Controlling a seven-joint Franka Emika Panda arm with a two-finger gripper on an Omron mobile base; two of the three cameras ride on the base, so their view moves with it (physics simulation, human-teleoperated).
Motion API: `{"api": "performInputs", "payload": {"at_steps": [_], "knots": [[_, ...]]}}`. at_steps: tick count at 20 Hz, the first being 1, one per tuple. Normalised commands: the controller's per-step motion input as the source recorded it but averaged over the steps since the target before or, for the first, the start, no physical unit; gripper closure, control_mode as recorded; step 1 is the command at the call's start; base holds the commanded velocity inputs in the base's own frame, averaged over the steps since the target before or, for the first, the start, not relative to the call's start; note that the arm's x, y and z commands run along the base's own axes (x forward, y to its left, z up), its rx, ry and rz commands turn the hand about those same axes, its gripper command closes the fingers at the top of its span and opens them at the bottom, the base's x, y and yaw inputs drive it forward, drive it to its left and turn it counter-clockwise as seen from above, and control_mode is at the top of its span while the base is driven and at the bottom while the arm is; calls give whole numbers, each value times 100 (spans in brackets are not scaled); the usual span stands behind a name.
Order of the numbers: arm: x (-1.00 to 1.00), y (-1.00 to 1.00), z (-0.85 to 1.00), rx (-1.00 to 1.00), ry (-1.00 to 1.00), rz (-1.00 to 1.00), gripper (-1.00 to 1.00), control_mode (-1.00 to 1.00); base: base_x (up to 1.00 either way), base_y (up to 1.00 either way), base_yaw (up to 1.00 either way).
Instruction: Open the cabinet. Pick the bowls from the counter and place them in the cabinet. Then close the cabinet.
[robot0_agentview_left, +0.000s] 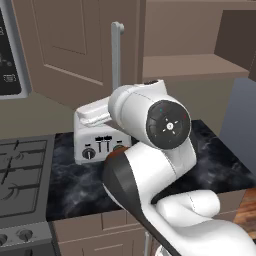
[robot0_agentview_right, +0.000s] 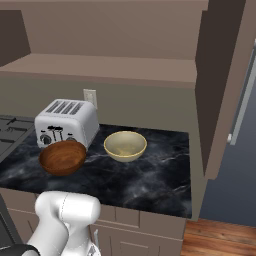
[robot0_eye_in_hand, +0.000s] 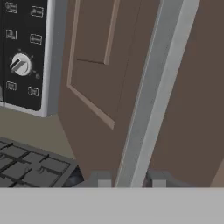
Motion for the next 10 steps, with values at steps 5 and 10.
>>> {"api": "performInputs", "payload": {"at_steps": [5, 10], "knots": [[-75, 100, -81, -15, -1, 0, -100, -100, 0, 0, 0], [-81, 43, -23, 4, 0, 1, -100, -100, 0, 0, 0]]}}
